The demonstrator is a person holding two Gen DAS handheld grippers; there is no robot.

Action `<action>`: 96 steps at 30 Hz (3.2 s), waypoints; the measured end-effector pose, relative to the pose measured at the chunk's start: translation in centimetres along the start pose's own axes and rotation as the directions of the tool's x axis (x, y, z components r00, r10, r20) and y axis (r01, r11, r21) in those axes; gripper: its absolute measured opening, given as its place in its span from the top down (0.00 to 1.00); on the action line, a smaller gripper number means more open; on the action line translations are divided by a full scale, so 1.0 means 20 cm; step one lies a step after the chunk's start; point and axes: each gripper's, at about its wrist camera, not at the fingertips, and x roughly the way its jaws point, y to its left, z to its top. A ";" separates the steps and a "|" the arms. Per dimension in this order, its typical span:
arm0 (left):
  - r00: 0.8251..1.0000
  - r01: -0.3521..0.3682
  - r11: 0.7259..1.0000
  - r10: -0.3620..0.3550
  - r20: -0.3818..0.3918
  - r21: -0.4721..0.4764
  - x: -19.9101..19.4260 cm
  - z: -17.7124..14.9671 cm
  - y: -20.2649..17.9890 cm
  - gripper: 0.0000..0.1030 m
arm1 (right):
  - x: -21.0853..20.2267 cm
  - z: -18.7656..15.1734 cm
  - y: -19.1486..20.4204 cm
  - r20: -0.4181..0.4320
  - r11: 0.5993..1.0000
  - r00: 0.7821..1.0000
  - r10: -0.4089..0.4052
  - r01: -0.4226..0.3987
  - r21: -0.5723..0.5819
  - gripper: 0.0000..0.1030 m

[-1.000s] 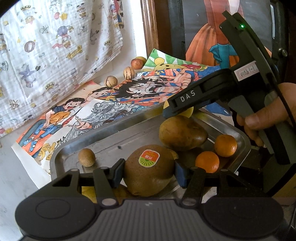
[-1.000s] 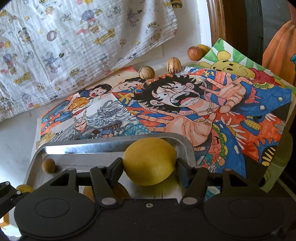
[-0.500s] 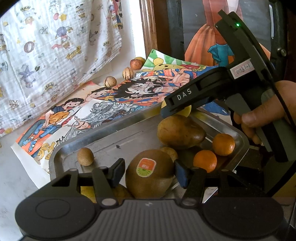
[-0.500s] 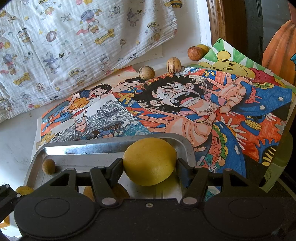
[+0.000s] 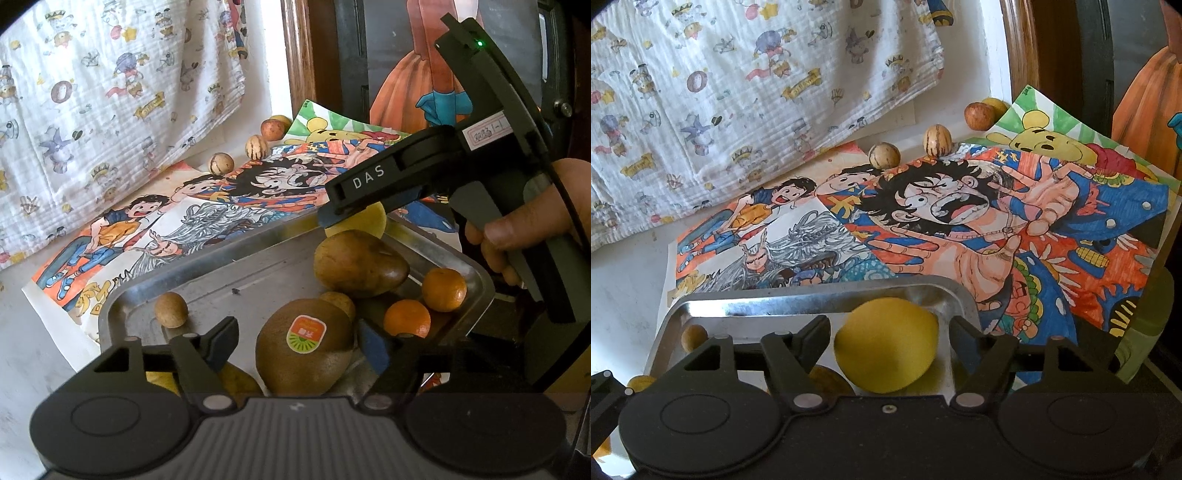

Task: Organize fruits
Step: 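Lower the kiwi into the tray with the left tool while the right tool lowers the yellow fruit, then open the left tool to release the kiwi while the right tool releases the yellow fruit, then move both open tools from the tray toward the striped fruits on the drawings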

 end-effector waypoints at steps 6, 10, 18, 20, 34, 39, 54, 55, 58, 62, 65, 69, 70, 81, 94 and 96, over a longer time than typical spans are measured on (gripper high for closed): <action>1.000 0.001 1.000 -0.001 0.006 -0.008 -0.01 0.00 0.00 0.23 | -0.03 0.01 0.01 0.013 1.000 1.000 0.002 -0.002 0.001 0.22; 1.000 -0.013 1.000 0.013 0.022 -0.018 -0.03 0.01 0.01 0.13 | -0.07 0.02 0.02 0.025 1.000 1.000 0.007 -0.007 0.000 0.18; 0.998 -0.013 0.999 0.016 0.060 -0.050 -0.09 0.04 0.04 0.01 | -0.19 0.05 0.06 0.075 0.999 0.996 0.039 -0.040 0.020 0.01; 0.997 -0.015 0.998 0.019 0.069 -0.058 -0.10 0.05 0.05 0.01 | -0.22 0.06 0.07 0.081 0.999 0.996 0.045 -0.047 0.023 0.01; 0.993 -0.047 0.990 0.062 0.105 -0.136 -0.20 0.13 0.16 0.01 | -0.45 0.04 0.17 0.129 0.998 0.989 0.068 -0.070 0.008 0.01; 0.989 -0.063 0.986 0.082 0.122 -0.152 -0.23 0.18 0.21 0.01 | -0.55 0.07 0.21 0.165 0.997 0.983 0.075 -0.075 -0.010 0.01; 0.968 -0.104 0.981 0.138 0.208 -0.163 -0.25 0.46 0.35 0.01 | -0.71 0.30 0.25 0.248 0.995 0.966 0.076 -0.055 -0.089 0.01; 0.967 -0.106 0.981 0.140 0.213 -0.162 -0.25 0.48 0.36 0.01 | -0.71 0.32 0.26 0.251 0.994 0.965 0.074 -0.051 -0.097 0.01; 0.962 -0.112 0.980 0.148 0.230 -0.161 -0.23 0.55 0.39 0.01 | -0.71 0.39 0.25 0.259 0.993 0.963 0.071 -0.043 -0.112 0.01; 0.955 -0.122 0.980 0.158 0.251 -0.155 -0.19 0.64 0.41 0.01 | -0.69 0.47 0.24 0.264 0.991 0.962 0.067 -0.032 -0.132 0.01; 0.954 -0.124 0.980 0.160 0.253 -0.154 -0.14 0.71 0.44 0.01 | -0.66 0.53 0.23 0.265 0.990 0.962 0.067 -0.032 -0.135 0.01; 0.958 -0.117 0.980 0.154 0.241 -0.164 -0.04 0.80 0.48 0.01 | -0.62 0.62 0.20 0.266 0.990 0.962 0.062 -0.026 -0.135 0.01; 0.959 -0.114 0.979 0.152 0.239 -0.167 -0.02 0.82 0.49 0.01 | -0.60 0.64 0.20 0.267 0.990 0.962 0.060 -0.024 -0.135 0.01; 0.965 -0.129 0.979 0.161 0.207 -0.158 0.36 1.04 0.58 0.01 | -0.33 0.89 0.09 0.243 0.992 0.969 0.054 -0.025 -0.121 0.01; 0.974 -0.134 0.982 0.155 0.163 -0.132 0.86 1.20 0.66 0.01 | 0.13 1.12 -0.14 0.166 0.999 0.985 0.035 -0.032 -0.017 0.01; 0.976 -0.136 0.982 0.156 0.154 -0.129 0.93 1.20 0.67 0.01 | 0.21 1.14 -0.17 0.155 1.000 0.988 0.027 -0.025 -0.014 0.01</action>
